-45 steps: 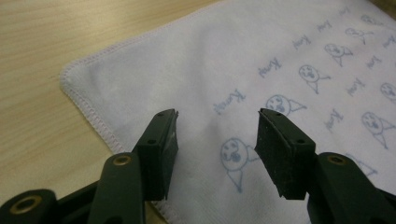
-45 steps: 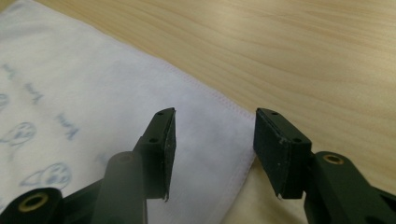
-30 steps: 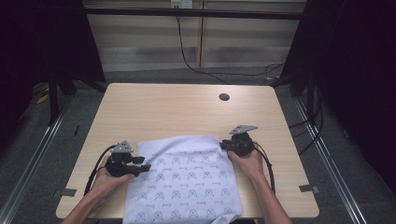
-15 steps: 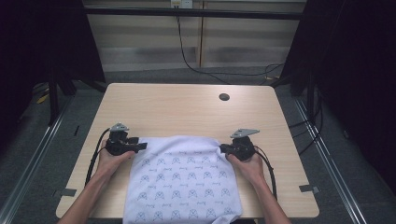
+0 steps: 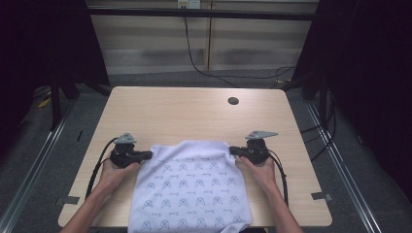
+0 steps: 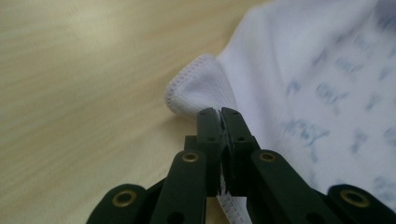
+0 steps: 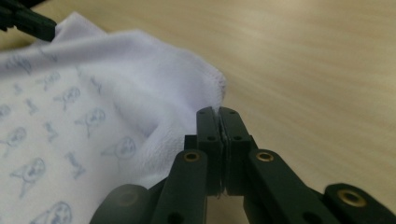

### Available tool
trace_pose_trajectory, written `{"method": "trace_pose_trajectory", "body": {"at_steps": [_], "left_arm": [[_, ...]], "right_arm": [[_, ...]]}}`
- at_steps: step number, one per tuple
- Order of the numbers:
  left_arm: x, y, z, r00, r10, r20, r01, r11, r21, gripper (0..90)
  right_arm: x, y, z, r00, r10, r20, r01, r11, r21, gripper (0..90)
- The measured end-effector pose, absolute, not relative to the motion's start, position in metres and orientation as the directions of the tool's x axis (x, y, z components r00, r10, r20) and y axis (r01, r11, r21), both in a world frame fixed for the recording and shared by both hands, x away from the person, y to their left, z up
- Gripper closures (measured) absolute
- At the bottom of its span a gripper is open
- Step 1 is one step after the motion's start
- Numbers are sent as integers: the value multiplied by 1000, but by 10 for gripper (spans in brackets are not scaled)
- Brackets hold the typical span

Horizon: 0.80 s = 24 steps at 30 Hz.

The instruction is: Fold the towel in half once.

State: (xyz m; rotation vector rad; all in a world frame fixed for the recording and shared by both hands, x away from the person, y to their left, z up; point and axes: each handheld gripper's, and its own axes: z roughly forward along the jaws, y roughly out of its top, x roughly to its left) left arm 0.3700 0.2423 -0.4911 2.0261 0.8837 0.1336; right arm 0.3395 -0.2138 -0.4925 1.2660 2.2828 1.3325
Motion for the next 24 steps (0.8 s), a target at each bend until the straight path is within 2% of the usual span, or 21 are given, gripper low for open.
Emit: {"method": "trace_pose_trajectory", "body": {"at_steps": [2, 8, 12, 14, 21, 24], "left_arm": [[372, 246, -483, 734, 630, -254, 530, -298, 793, 875], [385, 250, -437, 735, 639, -227, 474, -245, 846, 875], [398, 250, -408, 732, 624, -274, 458, -154, 875, 875], [404, 247, -395, 723, 650, -236, 435, -162, 886, 876], [416, 246, -343, 719, 660, -217, 362, -90, 928, 876], [413, 245, -322, 728, 665, -166, 310, -103, 945, 876]], "right_arm": [[342, -221, -481, -607, 758, 238, 557, 192, 808, 884], [352, -237, -435, -604, 767, 215, 495, 151, 856, 886], [364, -240, -403, -600, 779, 184, 450, 138, 882, 886], [370, -241, -388, -596, 786, 166, 435, 143, 889, 886], [390, -246, -327, -580, 807, 114, 355, 124, 926, 886], [389, -249, -302, -580, 808, 108, 304, 92, 948, 886]]}}
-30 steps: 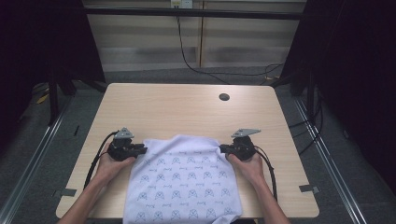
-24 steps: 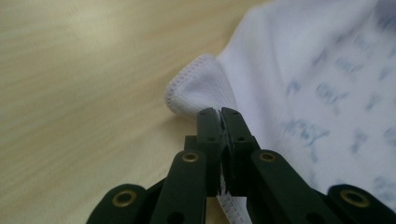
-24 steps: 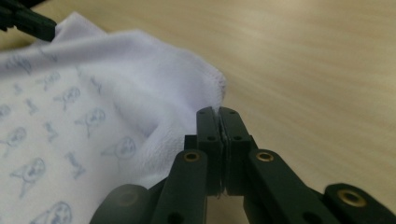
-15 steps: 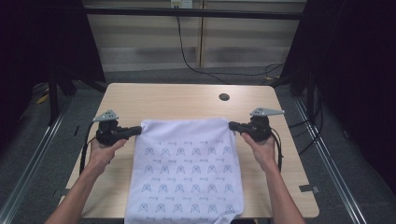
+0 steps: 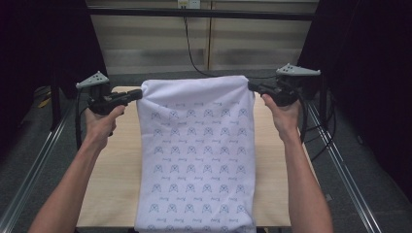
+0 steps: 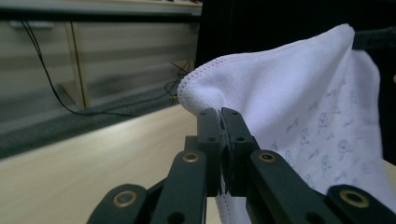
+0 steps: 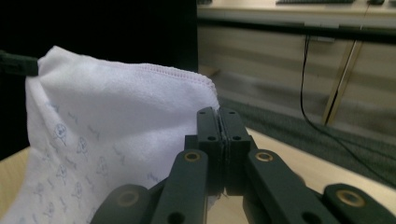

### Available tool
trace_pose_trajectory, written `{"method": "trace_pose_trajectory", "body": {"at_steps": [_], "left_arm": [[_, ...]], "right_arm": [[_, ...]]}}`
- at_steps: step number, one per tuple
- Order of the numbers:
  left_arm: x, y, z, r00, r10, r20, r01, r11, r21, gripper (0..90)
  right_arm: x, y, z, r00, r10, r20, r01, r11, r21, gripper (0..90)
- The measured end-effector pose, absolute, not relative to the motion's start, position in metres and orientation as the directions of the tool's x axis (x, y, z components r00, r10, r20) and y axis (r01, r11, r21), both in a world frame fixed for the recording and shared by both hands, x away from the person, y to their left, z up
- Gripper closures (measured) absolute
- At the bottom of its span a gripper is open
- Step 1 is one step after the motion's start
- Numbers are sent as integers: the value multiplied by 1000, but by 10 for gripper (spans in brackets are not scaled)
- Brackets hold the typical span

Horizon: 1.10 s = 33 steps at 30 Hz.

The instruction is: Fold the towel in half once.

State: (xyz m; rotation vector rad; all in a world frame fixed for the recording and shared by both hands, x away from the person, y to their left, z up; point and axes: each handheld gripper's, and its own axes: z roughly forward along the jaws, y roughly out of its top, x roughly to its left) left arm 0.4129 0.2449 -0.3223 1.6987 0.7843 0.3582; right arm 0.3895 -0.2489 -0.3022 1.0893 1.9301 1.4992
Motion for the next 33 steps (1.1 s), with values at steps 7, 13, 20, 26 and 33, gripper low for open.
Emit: {"method": "trace_pose_trajectory", "body": {"at_steps": [7, 13, 20, 26, 33], "left_arm": [[379, 242, -339, 780, 608, -149, 305, -161, 939, 876], [341, 252, -375, 802, 562, -205, 349, -161, 923, 876], [293, 257, -420, 814, 526, -246, 409, -220, 885, 876], [259, 252, -461, 824, 491, -282, 478, -336, 811, 876], [240, 246, -495, 814, 496, -302, 537, -443, 718, 874]], "right_arm": [[357, -244, -304, -637, 766, 84, 274, 123, 954, 886], [304, -242, -342, -692, 717, 86, 310, 188, 932, 886], [235, -245, -396, -714, 682, 155, 395, 210, 895, 885], [194, -239, -439, -722, 660, 208, 487, 273, 829, 885], [175, -233, -485, -694, 665, 275, 602, 326, 729, 885]]}}
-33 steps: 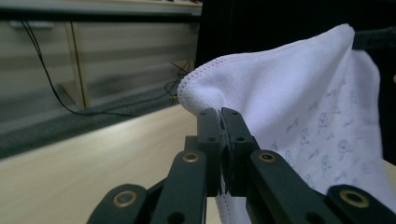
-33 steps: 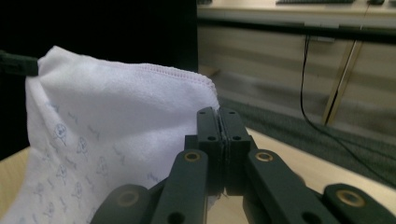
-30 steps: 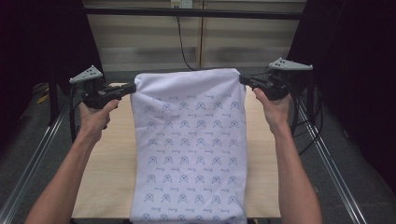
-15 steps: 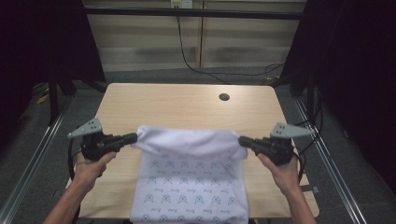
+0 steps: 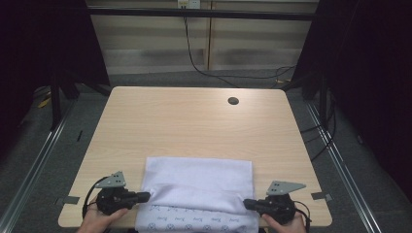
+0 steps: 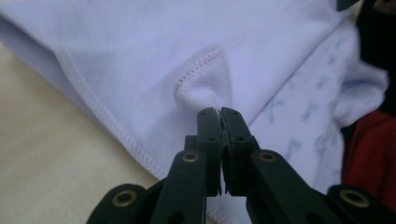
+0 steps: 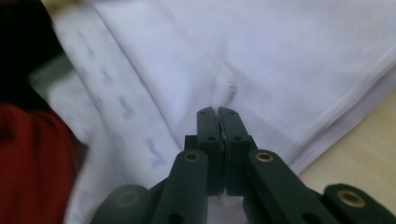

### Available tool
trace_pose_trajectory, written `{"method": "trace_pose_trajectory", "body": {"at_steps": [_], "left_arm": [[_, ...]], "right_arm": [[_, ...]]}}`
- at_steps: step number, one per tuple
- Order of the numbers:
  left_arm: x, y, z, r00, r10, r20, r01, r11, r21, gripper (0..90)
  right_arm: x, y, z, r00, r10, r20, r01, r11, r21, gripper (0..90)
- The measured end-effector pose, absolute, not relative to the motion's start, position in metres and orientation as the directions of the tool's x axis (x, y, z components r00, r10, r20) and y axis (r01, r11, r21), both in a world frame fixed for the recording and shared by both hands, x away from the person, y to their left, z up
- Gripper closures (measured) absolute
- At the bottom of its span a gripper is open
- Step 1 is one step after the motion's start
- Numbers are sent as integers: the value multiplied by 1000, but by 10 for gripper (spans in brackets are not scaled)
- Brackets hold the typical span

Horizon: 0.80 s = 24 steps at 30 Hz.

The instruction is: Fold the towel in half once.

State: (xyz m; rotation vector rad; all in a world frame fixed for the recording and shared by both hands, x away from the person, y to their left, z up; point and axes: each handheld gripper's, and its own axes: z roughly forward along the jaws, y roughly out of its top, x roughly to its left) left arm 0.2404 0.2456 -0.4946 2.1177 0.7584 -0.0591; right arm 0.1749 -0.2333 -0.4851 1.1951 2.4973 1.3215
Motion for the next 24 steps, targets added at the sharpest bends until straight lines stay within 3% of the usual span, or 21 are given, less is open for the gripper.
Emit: {"method": "trace_pose_trajectory", "body": {"at_steps": [2, 7, 11, 17, 24], "left_arm": [[245, 244, -499, 806, 503, -312, 552, -448, 704, 874], [264, 239, -499, 809, 555, -196, 505, -483, 715, 876], [298, 242, -502, 770, 595, -230, 547, -431, 718, 878], [356, 232, -505, 733, 650, -201, 556, -402, 728, 879], [395, 227, -504, 683, 709, -174, 577, -379, 723, 879]], "right_arm": [[175, -229, -495, -693, 677, 250, 613, 370, 698, 885], [195, -230, -500, -671, 694, 261, 627, 342, 700, 887], [227, -228, -501, -658, 720, 221, 617, 347, 707, 888], [279, -220, -501, -625, 763, 164, 614, 351, 707, 888], [333, -224, -505, -558, 811, 177, 635, 280, 720, 887]]}}
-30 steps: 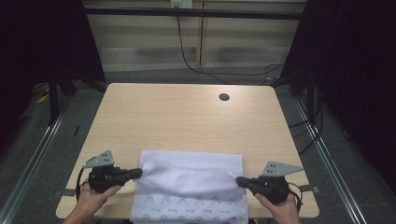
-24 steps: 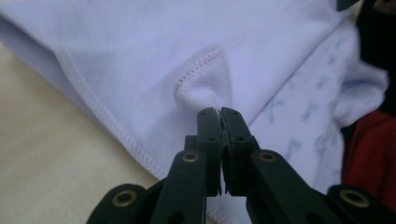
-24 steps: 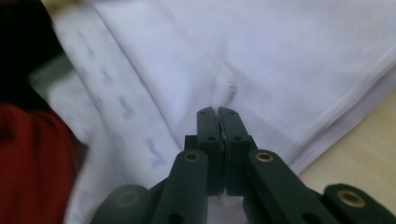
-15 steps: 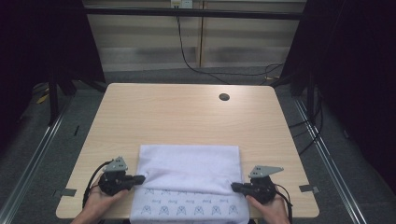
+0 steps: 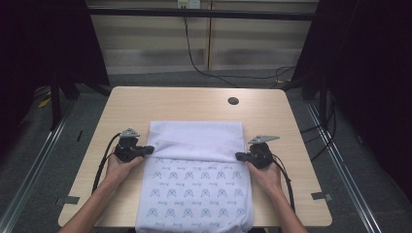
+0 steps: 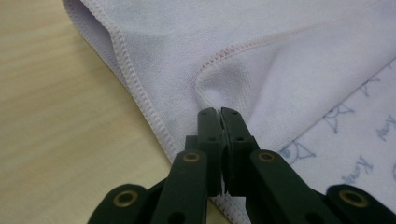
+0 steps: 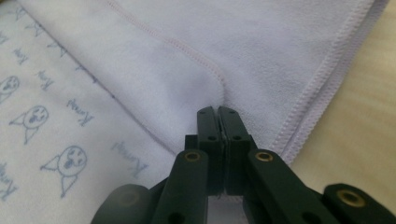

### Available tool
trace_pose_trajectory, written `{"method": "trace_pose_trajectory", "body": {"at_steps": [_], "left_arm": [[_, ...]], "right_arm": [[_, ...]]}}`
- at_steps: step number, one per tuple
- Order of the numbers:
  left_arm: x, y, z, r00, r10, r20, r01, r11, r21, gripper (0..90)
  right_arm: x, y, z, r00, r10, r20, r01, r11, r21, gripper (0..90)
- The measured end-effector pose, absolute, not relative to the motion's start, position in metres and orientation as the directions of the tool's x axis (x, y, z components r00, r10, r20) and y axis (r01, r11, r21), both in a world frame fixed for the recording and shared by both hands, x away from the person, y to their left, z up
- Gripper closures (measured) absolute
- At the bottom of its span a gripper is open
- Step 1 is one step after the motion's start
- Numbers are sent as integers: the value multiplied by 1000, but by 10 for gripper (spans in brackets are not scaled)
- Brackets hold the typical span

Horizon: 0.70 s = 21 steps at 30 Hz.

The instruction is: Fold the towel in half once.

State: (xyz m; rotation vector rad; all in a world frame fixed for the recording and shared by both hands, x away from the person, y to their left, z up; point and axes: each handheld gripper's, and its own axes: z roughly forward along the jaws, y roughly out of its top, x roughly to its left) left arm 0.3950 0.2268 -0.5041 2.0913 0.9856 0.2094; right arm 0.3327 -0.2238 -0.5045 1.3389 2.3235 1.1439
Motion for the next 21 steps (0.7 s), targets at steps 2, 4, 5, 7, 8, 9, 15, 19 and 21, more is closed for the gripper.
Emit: {"method": "trace_pose_trajectory", "body": {"at_steps": [2, 4, 5, 7, 8, 9, 15, 19, 21], "left_arm": [[404, 225, -503, 679, 716, -165, 579, -384, 719, 879], [414, 224, -504, 662, 725, -190, 600, -360, 714, 879], [420, 223, -504, 659, 727, -192, 603, -358, 713, 879], [429, 222, -506, 649, 733, -205, 609, -339, 718, 879], [434, 222, -507, 642, 737, -212, 612, -327, 720, 879], [438, 221, -508, 633, 740, -227, 619, -307, 723, 879], [442, 227, -504, 604, 741, -293, 641, -234, 731, 878], [435, 241, -473, 625, 710, -324, 588, -155, 794, 878], [427, 245, -451, 645, 696, -317, 548, -130, 826, 879]], "right_arm": [[345, -225, -506, -543, 817, 194, 645, 257, 720, 888], [358, -224, -505, -533, 826, 183, 647, 258, 718, 888], [363, -223, -505, -522, 834, 178, 648, 252, 718, 888], [373, -221, -505, -500, 849, 171, 655, 242, 716, 888], [376, -221, -506, -491, 854, 173, 654, 231, 720, 888], [379, -221, -507, -478, 859, 183, 660, 214, 720, 888], [388, -220, -504, -447, 872, 201, 658, 168, 734, 887], [383, -232, -470, -489, 846, 214, 580, 131, 804, 887], [380, -237, -448, -507, 836, 209, 531, 112, 840, 887]]}}
